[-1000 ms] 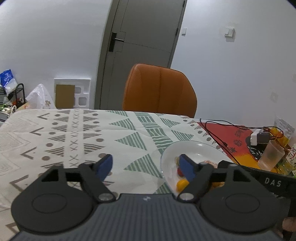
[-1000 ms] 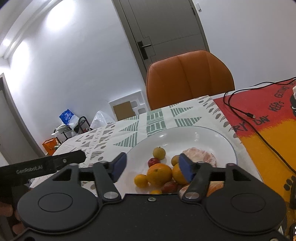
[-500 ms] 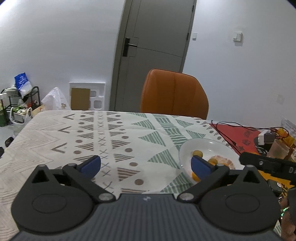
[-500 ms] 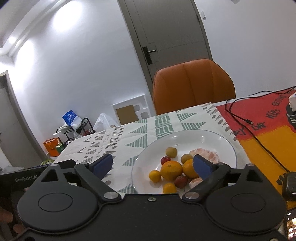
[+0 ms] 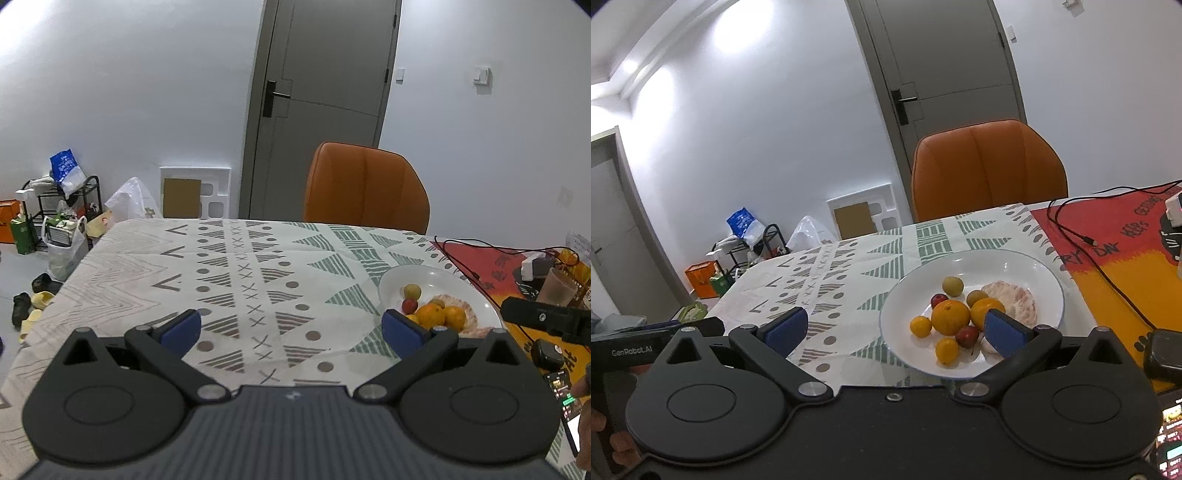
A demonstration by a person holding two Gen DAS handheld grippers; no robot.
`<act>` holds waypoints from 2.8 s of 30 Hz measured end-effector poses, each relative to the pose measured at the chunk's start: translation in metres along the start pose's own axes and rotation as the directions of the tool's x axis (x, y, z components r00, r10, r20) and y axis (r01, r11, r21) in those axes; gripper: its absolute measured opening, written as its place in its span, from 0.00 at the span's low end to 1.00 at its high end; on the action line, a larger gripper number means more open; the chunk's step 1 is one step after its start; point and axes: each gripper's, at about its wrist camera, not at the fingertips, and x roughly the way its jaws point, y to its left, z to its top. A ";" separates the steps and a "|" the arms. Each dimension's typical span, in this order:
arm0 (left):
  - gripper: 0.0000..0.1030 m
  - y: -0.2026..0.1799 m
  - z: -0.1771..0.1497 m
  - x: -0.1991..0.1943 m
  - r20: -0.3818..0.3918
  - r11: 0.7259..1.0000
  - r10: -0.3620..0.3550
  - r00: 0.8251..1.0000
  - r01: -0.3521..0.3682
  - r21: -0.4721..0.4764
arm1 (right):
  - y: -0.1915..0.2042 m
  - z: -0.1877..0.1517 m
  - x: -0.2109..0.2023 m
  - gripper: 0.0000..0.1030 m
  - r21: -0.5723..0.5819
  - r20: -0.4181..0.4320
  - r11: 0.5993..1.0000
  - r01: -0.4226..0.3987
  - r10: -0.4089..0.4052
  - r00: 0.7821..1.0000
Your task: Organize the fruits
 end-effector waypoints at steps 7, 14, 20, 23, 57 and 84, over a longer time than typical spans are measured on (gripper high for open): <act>1.00 0.007 -0.004 -0.027 0.026 1.000 0.017 1.000 -0.018 0.016 | 0.015 -0.006 -0.015 1.00 -0.068 -0.029 0.997 -0.034 0.032 0.999; 1.00 0.013 -0.011 -0.045 0.026 0.998 0.042 0.999 -0.043 0.043 | 0.031 -0.013 -0.030 1.00 -0.123 -0.040 0.990 -0.063 0.058 0.997; 1.00 0.017 -0.022 -0.061 0.031 0.997 0.051 0.998 -0.053 0.056 | 0.038 -0.019 -0.041 1.00 -0.129 -0.020 0.990 -0.055 0.053 0.998; 1.00 0.019 -0.029 -0.069 0.028 0.997 0.050 0.998 -0.051 0.052 | 0.036 -0.018 -0.047 1.00 -0.109 -0.009 0.992 -0.065 0.064 0.998; 1.00 0.037 -0.049 -0.087 -0.015 0.997 0.080 0.997 -0.080 -0.003 | 0.041 -0.042 -0.063 1.00 -0.131 -0.042 0.988 -0.080 0.075 0.996; 1.00 0.037 -0.052 -0.085 -0.029 0.997 0.083 0.996 -0.083 0.002 | 0.042 -0.043 -0.062 1.00 -0.135 -0.040 0.988 -0.081 0.076 0.996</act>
